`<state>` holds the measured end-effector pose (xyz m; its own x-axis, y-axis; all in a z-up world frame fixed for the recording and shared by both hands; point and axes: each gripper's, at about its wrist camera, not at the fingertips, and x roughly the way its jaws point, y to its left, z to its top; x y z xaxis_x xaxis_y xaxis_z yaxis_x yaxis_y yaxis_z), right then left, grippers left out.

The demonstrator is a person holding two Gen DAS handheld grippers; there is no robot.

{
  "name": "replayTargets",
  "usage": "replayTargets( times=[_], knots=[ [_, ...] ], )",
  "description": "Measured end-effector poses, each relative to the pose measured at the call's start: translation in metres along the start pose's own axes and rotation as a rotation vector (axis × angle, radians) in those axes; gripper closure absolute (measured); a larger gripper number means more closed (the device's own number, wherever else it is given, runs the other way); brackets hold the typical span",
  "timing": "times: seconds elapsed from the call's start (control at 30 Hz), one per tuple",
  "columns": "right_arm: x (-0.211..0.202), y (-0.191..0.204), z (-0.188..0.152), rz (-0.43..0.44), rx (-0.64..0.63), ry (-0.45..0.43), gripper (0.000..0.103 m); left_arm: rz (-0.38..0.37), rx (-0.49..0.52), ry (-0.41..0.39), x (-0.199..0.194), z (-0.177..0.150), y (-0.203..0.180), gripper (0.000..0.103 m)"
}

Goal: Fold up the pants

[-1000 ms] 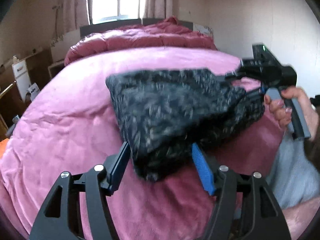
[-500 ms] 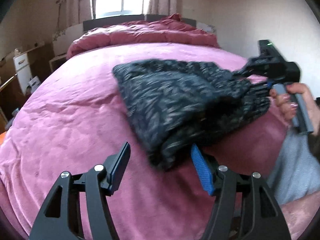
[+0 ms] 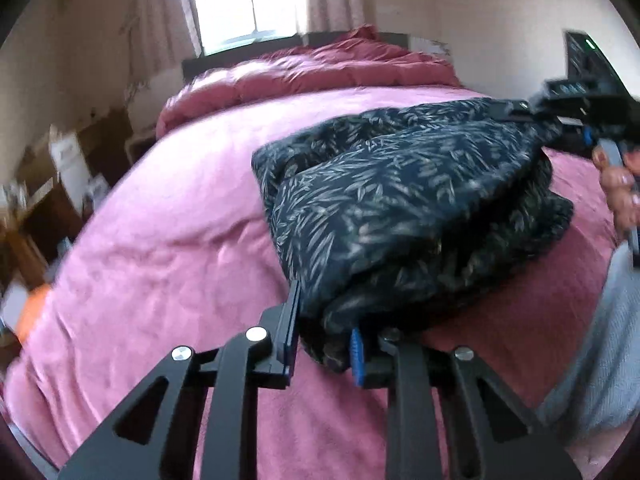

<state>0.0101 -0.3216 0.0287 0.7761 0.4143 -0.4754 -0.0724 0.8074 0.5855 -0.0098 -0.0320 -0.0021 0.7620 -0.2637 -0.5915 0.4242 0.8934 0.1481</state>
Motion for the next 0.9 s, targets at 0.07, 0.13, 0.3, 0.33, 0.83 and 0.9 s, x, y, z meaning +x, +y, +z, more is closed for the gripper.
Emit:
replayTargets(
  times=[0.07,0.13,0.3,0.33,0.83,0.9],
  knots=[
    [-0.009,-0.006,0.004,-0.030,0.001,-0.005,0.094,-0.015,0.044,0.005,0.001,0.003,-0.012,0.083],
    [-0.017,-0.019,0.006,-0.059,0.010,0.010,0.094,-0.026,0.079,0.029,0.006,0.003,-0.021,0.083],
    [0.016,-0.042,-0.014,-0.138,0.039,0.215,0.091,0.033,0.177,0.079,0.022,-0.014,-0.036,0.083],
    [0.017,-0.044,-0.014,-0.138,0.065,0.220,0.085,0.035,0.182,0.072,0.021,-0.015,-0.036,0.082],
    [-0.038,-0.005,-0.015,-0.066,0.009,0.243,0.093,-0.015,-0.040,0.081,0.018,-0.013,-0.007,0.078],
    [-0.046,-0.006,-0.014,-0.138,-0.031,0.256,0.094,-0.030,-0.021,0.107,0.023,-0.017,-0.012,0.076]
  ],
)
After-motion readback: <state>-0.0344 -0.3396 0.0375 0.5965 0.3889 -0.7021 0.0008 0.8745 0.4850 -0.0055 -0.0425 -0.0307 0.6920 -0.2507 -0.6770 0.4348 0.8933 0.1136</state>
